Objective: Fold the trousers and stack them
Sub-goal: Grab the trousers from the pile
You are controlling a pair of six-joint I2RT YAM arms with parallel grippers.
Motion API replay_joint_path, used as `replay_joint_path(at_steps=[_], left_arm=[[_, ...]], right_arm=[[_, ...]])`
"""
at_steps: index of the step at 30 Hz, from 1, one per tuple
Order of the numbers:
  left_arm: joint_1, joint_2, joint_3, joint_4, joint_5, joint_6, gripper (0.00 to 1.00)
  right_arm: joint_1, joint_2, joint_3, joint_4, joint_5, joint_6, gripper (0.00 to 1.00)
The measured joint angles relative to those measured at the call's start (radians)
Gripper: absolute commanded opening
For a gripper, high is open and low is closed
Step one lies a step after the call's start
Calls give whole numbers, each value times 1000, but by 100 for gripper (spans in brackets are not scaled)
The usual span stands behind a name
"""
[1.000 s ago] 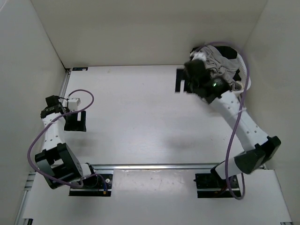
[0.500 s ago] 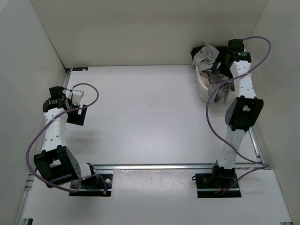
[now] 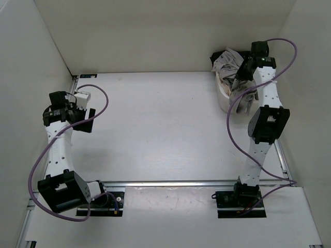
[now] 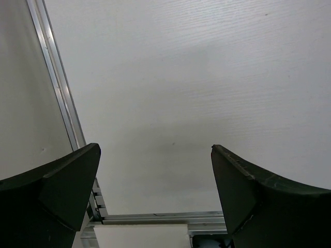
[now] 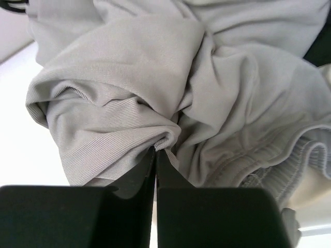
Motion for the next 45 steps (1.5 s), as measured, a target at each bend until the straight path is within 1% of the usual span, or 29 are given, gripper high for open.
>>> replay_joint_path(at_steps=[3, 6, 8, 10, 12, 14, 16, 17, 19, 20, 22, 24, 28, 31, 32, 33, 34, 35, 36, 39, 41, 43, 45], left_arm=[[0, 0, -8, -5, -7, -1, 100], [0, -2, -8, -2, -10, -14, 100], [0, -2, -7, -2, -10, -23, 100], [0, 3, -6, -2, -8, -33, 100], [0, 14, -1, -2, -4, -42, 100], [0, 34, 8, -1, -2, -50, 100], [0, 53, 20, 0, -1, -61, 100], [0, 60, 26, 0, -1, -67, 100], [0, 64, 37, 2, -1, -79, 100], [0, 64, 45, 2, -1, -83, 100], [0, 64, 64, 3, -2, -93, 100], [0, 64, 83, 5, -3, -104, 100], [0, 63, 95, 25, -1, -114, 100], [0, 64, 95, 24, 66, -114, 100], [0, 66, 95, 20, 98, -110, 100], [0, 70, 95, 10, 148, -105, 100], [0, 74, 95, -2, 195, -100, 100], [0, 78, 95, -10, 237, -97, 100], [0, 84, 92, -13, 291, -95, 100], [0, 101, 78, -13, 423, -91, 100], [-2, 128, 71, -13, 491, -70, 100], [-3, 164, 58, -2, 515, -9, 100], [-2, 204, 28, 14, 482, 30, 100]], right_arm=[[-6, -14, 8, 5, 1, 1, 0], [4, -63, 16, 15, 7, 3, 0], [43, -94, 79, 21, 15, 1, 0], [122, -137, 127, 56, 23, -11, 0], [279, -193, 157, 105, 46, -38, 0], [515, -223, 192, 158, 68, -97, 0], [758, -221, 225, 204, 56, -152, 0], [856, -217, 229, 217, 41, -166, 0], [1003, -211, 229, 232, -1, -177, 0], [1038, -209, 222, 239, -19, -177, 0], [1044, -209, 198, 253, -29, -168, 0], [1011, -213, 135, 266, -20, -157, 0], [954, -209, -66, 232, 15, -133, 0], [950, -208, -232, 192, 29, -125, 0], [953, -208, -269, 180, 32, -126, 2], [955, -208, -296, 172, 33, -129, 10], [958, -208, -312, 155, 33, -134, 31], [963, -208, -315, 132, 32, -142, 57], [967, -208, -311, 108, 31, -157, 99], [975, -210, -243, 23, 65, -187, 99], [972, -247, -259, 35, 87, -165, 99], [948, -347, -383, 81, 93, -117, 99], [916, -467, -531, 113, 84, -85, 99]])
